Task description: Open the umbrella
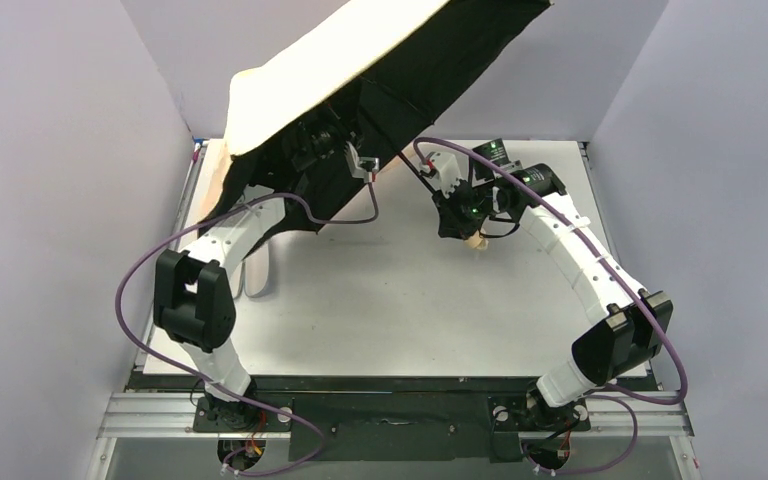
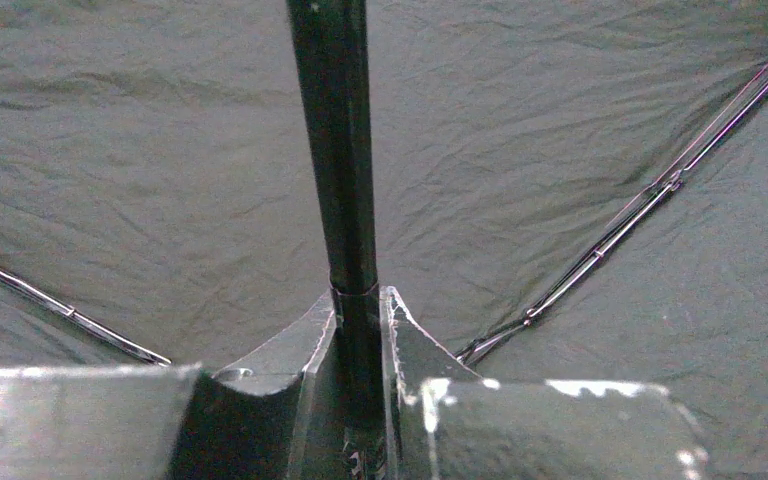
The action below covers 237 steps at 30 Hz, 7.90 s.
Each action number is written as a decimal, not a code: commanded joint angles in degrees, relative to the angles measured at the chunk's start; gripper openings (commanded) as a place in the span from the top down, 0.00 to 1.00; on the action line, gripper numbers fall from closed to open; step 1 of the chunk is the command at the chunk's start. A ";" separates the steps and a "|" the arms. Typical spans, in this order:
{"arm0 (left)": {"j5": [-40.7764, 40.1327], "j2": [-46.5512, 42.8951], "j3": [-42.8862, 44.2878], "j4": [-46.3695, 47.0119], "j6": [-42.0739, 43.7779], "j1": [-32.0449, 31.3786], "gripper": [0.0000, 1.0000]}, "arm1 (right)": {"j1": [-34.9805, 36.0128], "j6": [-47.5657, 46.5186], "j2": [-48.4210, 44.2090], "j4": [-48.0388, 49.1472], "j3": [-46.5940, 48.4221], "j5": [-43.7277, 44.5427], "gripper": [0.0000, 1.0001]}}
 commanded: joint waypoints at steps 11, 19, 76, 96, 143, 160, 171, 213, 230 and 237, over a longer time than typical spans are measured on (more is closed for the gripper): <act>-29.69 8.17 16.44 8.38 4.02 18.07 1.00 | -0.05 -14.47 -3.81 -26.17 -7.23 4.51 1.00; -32.03 10.90 20.41 9.73 4.75 21.54 1.00 | -0.04 -16.86 -3.63 -28.57 -11.90 6.63 1.00; -13.06 12.75 18.66 17.11 1.25 6.29 1.00 | 0.76 -9.05 -6.95 -17.38 -9.54 -1.99 0.89; -0.82 4.84 0.98 24.66 1.68 -2.67 1.00 | -1.24 10.55 3.89 -4.42 4.86 -12.95 0.49; -3.27 -34.17 -40.46 0.16 -27.03 -11.38 0.03 | -4.85 51.29 -28.19 75.08 -44.99 7.98 1.00; -20.04 -50.85 -44.30 -34.08 -50.65 -14.60 0.03 | 3.81 39.62 -26.76 84.96 -56.83 18.05 0.97; -22.18 -50.01 -45.76 -34.49 -52.95 -14.61 0.03 | 4.21 37.10 -26.28 82.12 -59.63 17.97 0.73; -36.17 -56.10 -49.25 -65.72 -69.40 -2.72 0.03 | 4.66 -8.21 -61.33 31.58 -61.13 36.87 0.26; -53.80 -67.79 -54.34 -57.74 -81.11 8.35 0.03 | -5.71 -9.63 -74.08 27.57 -65.09 47.86 0.23; -54.44 -67.67 -51.72 -55.49 -85.34 8.53 0.03 | -6.07 -9.09 -73.97 28.27 -65.97 47.42 0.23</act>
